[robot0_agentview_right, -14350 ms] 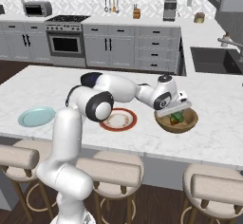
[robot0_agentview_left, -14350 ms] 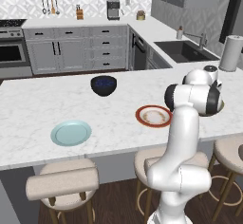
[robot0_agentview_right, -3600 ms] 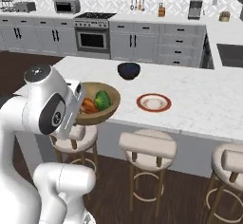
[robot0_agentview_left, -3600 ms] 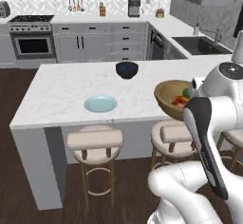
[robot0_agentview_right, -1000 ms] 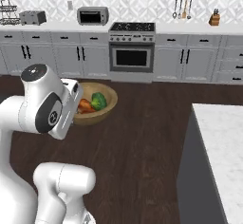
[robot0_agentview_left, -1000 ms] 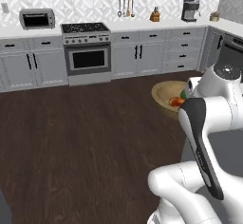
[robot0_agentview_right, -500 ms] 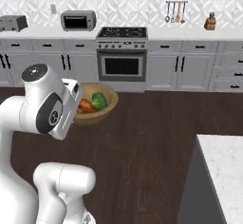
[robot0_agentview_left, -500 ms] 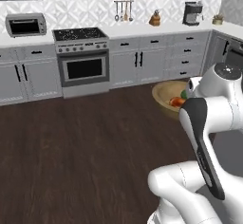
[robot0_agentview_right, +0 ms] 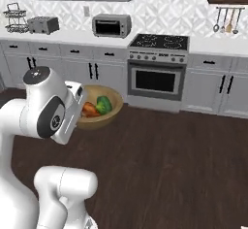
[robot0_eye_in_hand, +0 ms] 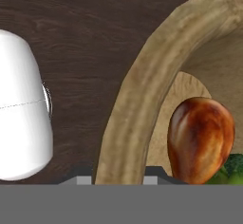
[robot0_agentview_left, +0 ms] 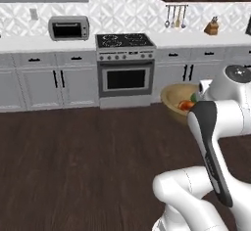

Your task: Pick the chicken drumstick and broccoli from their plates and place them in the bowl. Then put the bowl in the fridge.

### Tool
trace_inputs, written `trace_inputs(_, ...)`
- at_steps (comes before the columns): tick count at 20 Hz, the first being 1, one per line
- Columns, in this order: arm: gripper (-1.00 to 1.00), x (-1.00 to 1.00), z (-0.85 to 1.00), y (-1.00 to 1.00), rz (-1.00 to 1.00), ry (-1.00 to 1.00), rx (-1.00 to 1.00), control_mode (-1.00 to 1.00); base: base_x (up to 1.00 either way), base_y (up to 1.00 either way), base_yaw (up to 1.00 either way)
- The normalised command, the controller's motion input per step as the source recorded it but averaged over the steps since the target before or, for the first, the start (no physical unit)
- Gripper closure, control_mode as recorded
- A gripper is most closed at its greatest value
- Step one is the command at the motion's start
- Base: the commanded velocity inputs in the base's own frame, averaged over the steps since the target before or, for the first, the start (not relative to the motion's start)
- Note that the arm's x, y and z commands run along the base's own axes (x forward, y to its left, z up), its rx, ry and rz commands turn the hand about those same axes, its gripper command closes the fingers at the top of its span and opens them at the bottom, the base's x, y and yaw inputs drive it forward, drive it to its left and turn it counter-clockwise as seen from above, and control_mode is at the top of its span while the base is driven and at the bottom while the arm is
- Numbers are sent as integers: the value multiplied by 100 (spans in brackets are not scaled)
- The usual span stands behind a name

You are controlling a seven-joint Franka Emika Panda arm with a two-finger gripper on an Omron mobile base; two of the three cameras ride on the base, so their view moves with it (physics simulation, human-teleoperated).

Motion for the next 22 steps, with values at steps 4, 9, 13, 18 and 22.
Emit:
trace_inputs(4,100,0,0,0,0,0,0,100,100,-8,75)
trace_inputs(9,100,0,0,0,0,0,0,100,100,-10,71)
trace_inputs(13,100,0,0,0,0,0,0,100,100,-22,60)
trace_inputs(18,100,0,0,0,0,0,0,100,100,-19,67)
trace_inputs(22,100,0,0,0,0,0,0,100,100,-23,71)
